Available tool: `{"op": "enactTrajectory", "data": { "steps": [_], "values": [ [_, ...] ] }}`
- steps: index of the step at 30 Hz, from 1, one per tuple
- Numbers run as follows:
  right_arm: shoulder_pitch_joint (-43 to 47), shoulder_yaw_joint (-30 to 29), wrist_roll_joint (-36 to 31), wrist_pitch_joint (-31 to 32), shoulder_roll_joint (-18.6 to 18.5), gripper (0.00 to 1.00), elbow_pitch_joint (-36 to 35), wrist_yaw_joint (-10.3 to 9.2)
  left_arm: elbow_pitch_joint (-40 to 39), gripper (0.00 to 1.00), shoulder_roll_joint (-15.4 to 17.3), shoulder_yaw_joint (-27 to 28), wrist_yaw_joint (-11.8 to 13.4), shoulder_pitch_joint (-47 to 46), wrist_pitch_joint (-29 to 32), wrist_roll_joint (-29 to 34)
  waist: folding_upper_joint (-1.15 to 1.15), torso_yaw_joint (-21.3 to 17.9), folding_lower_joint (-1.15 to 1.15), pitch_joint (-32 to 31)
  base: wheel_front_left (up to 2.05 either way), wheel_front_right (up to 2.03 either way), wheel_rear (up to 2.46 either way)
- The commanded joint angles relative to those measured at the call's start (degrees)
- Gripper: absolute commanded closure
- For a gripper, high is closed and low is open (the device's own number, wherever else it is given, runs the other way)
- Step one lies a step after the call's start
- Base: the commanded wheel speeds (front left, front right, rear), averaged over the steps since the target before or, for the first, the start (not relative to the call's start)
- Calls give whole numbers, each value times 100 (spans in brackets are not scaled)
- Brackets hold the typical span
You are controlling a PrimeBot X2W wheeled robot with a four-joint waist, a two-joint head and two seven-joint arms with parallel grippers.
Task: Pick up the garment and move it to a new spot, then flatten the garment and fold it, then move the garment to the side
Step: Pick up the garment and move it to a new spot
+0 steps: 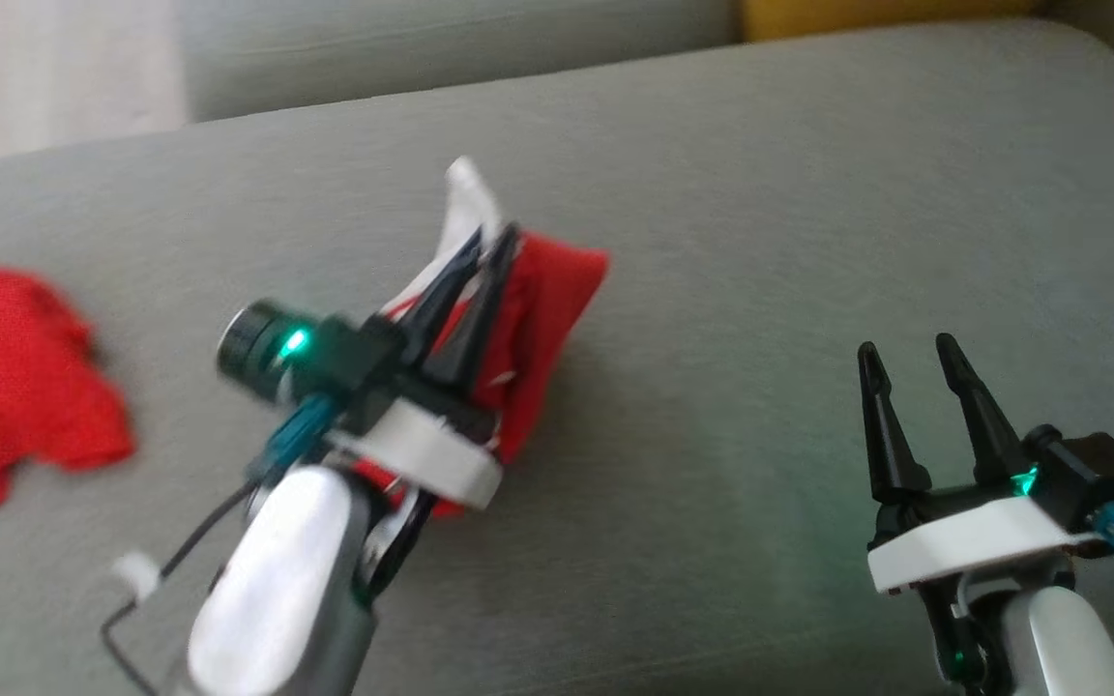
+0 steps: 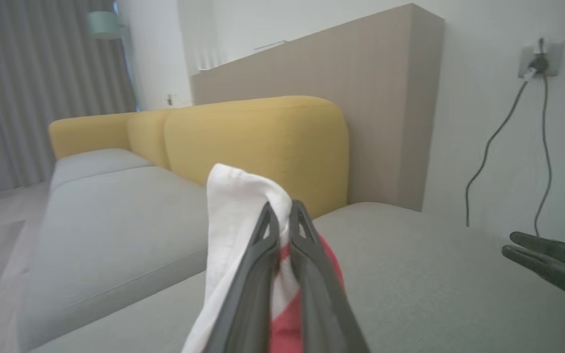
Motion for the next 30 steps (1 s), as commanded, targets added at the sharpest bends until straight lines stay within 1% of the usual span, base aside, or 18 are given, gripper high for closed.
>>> {"op": "enactTrajectory", "data": {
  "steps": [1, 6, 11, 12, 15, 18, 22, 23, 24, 27, 30],
  "values": [
    [-262, 188, 90, -92, -17, 0, -214, -4, 28, 100, -9, 14, -31, -579, -3, -23, 0, -738, 0, 234, 0, 0, 0],
    [-350, 268, 242, -247, -16, 0, -122, -4, 945, 100, -39, -274, -59, -1298, 32, -416, 0, -1347, 0, 573, 0, 0, 0],
    [-463, 396, 424, -440, -16, 0, 48, -4, 2217, 100, -51, -766, -74, -1922, 26, -600, 0, -1755, 0, 902, 0, 0, 0],
    [-463, 396, 424, -440, -16, 0, 48, -4, 2217, 100, -51, -766, -74, -1922, 26, -600, 0, -1755, 0, 902, 0, 0, 0],
    [-564, 479, 503, -556, -16, 0, 167, -4, 2982, 100, -55, -1122, -79, -2160, 109, -768, 0, -1905, 0, 1043, 0, 0, 0],
    [-644, 531, 552, -652, -16, 0, 279, -4, 3472, 100, -56, -1587, -81, -2356, 125, -1149, 0, -1969, 0, 1112, 0, 0, 0],
    [-692, 524, 570, -721, -16, 0, 413, -4, 3899, 100, -56, -2053, -82, -2617, 137, -1616, 0, -1922, 0, 1106, 0, 0, 0],
    [-699, 520, 566, -727, -16, 0, 438, -4, 3941, 45, -57, -2146, -82, -2674, 99, -1724, 0, -1885, 0, 1086, 0, 0, 0],
    [-704, 514, 556, -731, -16, 0, 458, -4, 3975, 0, -57, -2217, -82, -2728, 34, -1801, 0, -1839, 0, 1053, 0, 0, 0],
    [-704, 468, 499, -722, -16, 0, 488, -4, 3990, 0, -57, -2417, -83, -2833, -164, -1982, 0, -1649, 0, 944, 0, 0, 0],
    [-682, 402, 410, -675, -16, 0, 474, -4, 3871, 0, -57, -2490, -67, -2854, -432, -2077, 0, -1398, 0, 794, 0, 0, 0]
  ]
}}
